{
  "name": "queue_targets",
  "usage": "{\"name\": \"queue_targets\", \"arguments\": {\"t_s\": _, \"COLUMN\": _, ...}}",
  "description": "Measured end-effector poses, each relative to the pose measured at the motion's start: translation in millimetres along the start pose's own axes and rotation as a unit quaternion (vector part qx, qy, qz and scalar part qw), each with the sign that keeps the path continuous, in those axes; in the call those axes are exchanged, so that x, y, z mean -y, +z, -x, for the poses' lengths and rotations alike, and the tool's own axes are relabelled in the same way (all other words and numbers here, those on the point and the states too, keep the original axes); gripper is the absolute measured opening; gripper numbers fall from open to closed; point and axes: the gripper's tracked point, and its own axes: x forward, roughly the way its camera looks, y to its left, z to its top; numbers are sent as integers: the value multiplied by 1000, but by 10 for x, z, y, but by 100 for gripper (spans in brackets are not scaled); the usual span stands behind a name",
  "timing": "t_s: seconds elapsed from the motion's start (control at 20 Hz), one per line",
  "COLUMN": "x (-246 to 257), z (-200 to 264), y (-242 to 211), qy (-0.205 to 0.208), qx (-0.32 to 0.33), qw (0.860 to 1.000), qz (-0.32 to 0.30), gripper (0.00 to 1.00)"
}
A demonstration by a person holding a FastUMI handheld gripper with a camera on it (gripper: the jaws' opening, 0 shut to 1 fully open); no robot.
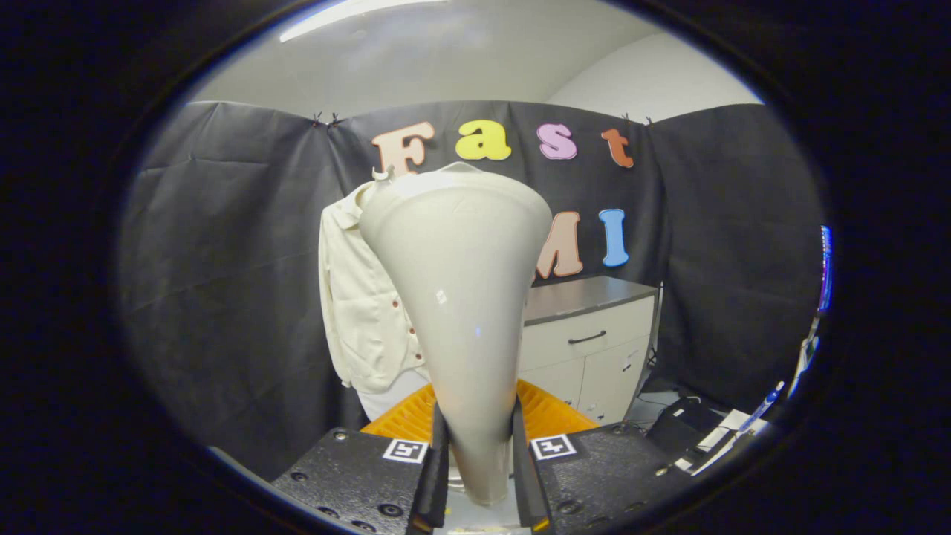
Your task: Iron the clothes twice with a garment steamer, once on the left side and once on the right side.
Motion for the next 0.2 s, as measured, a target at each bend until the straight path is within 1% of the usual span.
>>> {"name": "queue_targets", "arguments": {"t_s": 0.2, "x": -30, "z": -64, "y": 85, "qy": 7, "qx": 7, "qw": 1000, "qz": -3, "gripper": 36}}
